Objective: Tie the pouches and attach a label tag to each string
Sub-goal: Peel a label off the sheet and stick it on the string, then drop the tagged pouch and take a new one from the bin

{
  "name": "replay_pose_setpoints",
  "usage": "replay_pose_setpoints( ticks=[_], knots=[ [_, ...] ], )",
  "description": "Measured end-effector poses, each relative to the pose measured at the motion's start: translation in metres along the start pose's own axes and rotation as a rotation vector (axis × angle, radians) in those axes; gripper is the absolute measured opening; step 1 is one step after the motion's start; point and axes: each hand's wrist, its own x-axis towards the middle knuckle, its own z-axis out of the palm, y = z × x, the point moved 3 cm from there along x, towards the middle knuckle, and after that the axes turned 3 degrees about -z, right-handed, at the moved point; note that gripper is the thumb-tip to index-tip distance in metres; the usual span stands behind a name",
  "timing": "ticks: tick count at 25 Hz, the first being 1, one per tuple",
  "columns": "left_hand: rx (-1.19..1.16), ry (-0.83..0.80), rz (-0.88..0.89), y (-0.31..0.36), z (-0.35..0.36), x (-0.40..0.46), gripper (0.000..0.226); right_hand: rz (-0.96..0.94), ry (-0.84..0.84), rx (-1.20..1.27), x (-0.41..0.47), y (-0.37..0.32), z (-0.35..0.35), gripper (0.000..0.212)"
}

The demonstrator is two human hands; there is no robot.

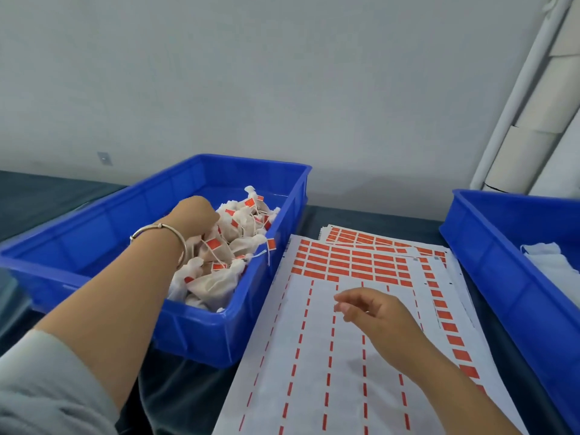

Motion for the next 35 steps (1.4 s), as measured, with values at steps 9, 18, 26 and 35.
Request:
replay_pose_setpoints(
  ticks=[9, 18, 26, 35],
  knots=[
    [0.145, 0.224, 0.159, 0.116, 0.003, -0.057, 0.025, -0.004, 0.132, -0.036, 0.000, -0.018, -0.077, 0.012],
    [0.071, 0.070, 0.381, 0.164, 0.077, -0.102, 0.032, 0.062, 0.487, 0.028, -0.003, -0.016, -0.208, 0.018],
    [0.248, -0.567, 0.680, 0.185, 0.203, -0.149, 0.075, 0.656, 0.067, -0.639, -0.010, 0.098, -0.297, 0.033],
    [0.245, -0.482, 0.678, 0.206, 0.231, -0.140, 0.077, 0.775, -0.119, -0.837, -0.027, 0.157, -0.279, 0.022]
  ],
)
